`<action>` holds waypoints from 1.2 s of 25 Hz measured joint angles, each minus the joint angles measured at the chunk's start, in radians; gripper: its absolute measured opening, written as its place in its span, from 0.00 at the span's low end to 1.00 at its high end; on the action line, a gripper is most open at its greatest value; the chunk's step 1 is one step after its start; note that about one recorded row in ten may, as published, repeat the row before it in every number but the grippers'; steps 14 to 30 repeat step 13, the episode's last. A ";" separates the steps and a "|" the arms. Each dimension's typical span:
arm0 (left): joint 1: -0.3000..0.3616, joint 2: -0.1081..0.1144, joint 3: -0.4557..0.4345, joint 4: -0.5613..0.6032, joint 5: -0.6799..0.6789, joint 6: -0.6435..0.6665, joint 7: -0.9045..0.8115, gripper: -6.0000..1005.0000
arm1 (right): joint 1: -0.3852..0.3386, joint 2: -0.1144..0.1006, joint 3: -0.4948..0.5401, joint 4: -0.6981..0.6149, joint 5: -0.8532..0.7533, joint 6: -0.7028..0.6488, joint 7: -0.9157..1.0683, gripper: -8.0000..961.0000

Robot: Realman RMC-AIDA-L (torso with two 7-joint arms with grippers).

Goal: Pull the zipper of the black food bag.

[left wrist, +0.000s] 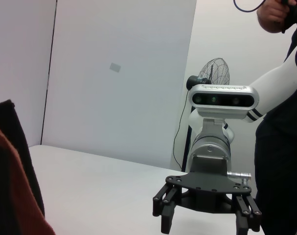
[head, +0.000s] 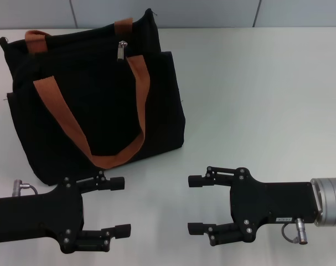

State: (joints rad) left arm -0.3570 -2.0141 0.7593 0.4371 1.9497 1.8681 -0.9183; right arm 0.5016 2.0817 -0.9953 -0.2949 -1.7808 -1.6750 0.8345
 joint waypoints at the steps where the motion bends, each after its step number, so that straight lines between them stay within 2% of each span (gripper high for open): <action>1: 0.000 0.000 0.000 0.000 0.000 0.000 0.000 0.83 | 0.000 0.000 0.000 0.000 0.000 0.000 0.000 0.85; 30: 0.005 0.003 0.000 0.000 0.000 0.011 0.006 0.83 | 0.000 0.000 0.004 -0.004 0.000 -0.003 0.005 0.85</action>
